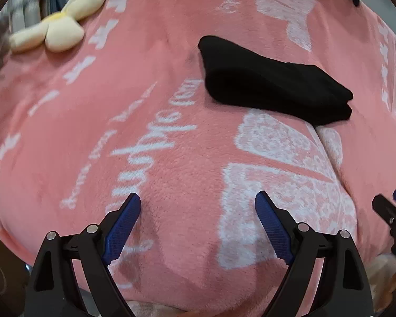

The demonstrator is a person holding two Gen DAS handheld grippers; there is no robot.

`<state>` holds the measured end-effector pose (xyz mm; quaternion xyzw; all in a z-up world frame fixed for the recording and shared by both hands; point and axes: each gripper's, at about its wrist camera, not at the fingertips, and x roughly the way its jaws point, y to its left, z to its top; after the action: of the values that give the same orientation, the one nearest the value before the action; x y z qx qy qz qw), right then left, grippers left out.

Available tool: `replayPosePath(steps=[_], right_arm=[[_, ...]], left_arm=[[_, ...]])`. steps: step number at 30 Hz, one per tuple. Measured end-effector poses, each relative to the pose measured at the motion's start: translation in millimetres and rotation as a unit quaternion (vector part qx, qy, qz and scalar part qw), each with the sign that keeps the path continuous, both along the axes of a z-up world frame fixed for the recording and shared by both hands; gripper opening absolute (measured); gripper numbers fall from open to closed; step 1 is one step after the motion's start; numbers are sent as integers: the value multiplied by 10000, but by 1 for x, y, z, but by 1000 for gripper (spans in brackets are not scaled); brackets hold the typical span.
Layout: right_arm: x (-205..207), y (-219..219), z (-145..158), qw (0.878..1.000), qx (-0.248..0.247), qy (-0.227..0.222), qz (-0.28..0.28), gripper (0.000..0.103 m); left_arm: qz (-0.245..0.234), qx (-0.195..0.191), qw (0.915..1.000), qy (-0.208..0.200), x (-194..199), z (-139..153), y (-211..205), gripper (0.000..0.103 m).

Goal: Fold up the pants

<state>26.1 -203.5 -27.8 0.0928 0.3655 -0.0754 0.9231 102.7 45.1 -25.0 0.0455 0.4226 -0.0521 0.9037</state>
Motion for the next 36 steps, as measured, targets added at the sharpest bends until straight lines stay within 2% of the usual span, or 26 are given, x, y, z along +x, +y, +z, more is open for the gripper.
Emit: replayPosePath(steps=[4, 7, 22, 30, 34, 36], right_arm=[[-1, 1, 0, 10000, 20, -42, 23, 92], [-1, 2, 0, 10000, 28, -55, 40, 92], [1, 4, 0, 10000, -8, -57, 73, 92], [0, 6, 0, 9999, -20, -74, 72, 92], [0, 6, 0, 9999, -21, -79, 71, 92], [0, 7, 0, 10000, -23, -73, 58, 92]], left_arm=[[-110, 306, 9991, -254, -8, 4, -13, 85], [-75, 420, 9987, -285, -10, 4, -17, 85], [-67, 362, 9987, -358, -13, 5, -18, 85], [-292, 196, 9985, -421, -17, 6, -22, 86], [-140, 158, 9989, -423, -16, 7, -19, 86], [-90, 127, 9991, -396, -15, 6, -16, 82]])
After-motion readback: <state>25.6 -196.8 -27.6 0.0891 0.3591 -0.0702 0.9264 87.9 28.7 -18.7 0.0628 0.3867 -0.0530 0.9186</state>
